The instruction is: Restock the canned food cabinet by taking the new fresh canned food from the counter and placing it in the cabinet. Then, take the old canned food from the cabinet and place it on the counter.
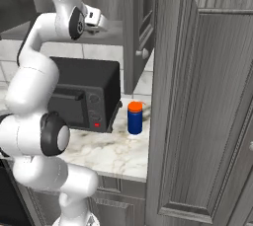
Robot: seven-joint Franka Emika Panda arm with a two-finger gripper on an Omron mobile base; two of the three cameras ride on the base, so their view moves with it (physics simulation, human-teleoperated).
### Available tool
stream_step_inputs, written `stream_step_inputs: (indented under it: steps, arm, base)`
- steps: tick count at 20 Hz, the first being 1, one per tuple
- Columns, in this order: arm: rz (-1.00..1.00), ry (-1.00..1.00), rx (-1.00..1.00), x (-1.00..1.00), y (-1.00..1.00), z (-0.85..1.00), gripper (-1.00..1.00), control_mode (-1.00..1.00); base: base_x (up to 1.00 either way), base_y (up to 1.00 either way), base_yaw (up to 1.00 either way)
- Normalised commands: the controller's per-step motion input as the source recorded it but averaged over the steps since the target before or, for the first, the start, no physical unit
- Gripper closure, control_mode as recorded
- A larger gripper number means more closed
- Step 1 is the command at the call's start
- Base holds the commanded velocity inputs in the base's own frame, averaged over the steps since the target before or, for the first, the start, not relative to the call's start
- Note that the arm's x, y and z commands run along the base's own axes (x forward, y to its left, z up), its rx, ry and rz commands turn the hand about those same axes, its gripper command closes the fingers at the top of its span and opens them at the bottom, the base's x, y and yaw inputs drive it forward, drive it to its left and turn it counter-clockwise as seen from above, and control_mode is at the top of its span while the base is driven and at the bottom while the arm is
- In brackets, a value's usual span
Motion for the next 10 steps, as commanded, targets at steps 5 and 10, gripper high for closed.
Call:
stream_step_inputs:
  steps: [5,10]
  arm:
    - [0.0,0.09,0.0,0.67,-0.1,-0.27,-1.0,-1.0]
    - [0.0,-0.02,0.0,0.35,-0.01,-0.15,-1.0,-1.0]
  base:
    - [0.0,0.0,0.0]
    - [0.0,0.0,0.0]
